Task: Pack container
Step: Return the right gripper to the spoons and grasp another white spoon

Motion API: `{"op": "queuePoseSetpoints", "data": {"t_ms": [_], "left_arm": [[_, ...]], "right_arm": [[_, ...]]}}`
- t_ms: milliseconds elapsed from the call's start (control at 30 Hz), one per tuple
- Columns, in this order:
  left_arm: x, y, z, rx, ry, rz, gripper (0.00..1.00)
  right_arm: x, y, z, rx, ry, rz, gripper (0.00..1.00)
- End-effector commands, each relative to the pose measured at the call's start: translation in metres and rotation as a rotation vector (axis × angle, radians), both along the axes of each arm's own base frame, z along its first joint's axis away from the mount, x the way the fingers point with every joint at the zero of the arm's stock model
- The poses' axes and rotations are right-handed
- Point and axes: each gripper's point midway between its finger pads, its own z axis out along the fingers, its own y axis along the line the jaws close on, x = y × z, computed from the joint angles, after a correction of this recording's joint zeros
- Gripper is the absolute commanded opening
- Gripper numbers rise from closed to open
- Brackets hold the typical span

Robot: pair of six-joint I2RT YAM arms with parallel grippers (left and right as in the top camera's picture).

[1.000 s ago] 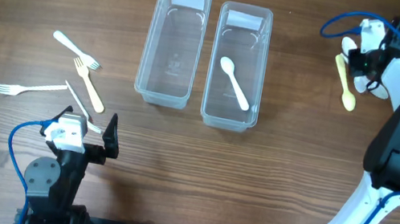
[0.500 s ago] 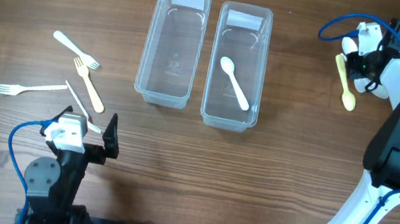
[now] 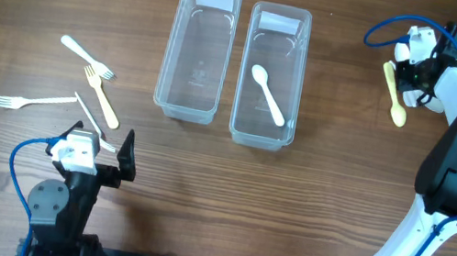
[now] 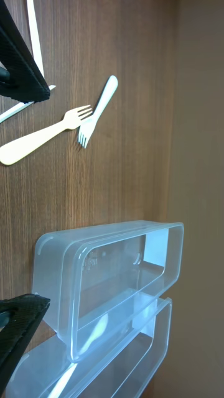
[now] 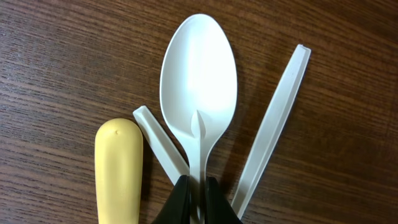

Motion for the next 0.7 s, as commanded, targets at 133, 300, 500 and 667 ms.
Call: {"op": "queuePoseSetpoints", "data": {"t_ms": [133, 300, 500, 667], "left_arm": [[0.0, -0.001, -0.001, 0.019, -0.005, -0.009, 1.0], [0.0, -0.001, -0.001, 0.019, -0.005, -0.009, 1.0], [0.0, -0.001, -0.001, 0.019, -0.005, -0.009, 1.0], [0.0, -0.001, -0.001, 0.019, -0.005, -0.009, 1.0]], "right_arm": [[0.011, 0.014, 0.028, 0.018, -0.063, 0.003, 0.04], [0.019, 0.033, 0.077, 0.002, -0.153, 0.041, 0.04], [0.015, 0.081, 0.144, 0.077, -0.253, 0.048, 0.04], [-0.004, 0.15, 0.166, 0.312, -0.217, 0.009, 0.04]]}}
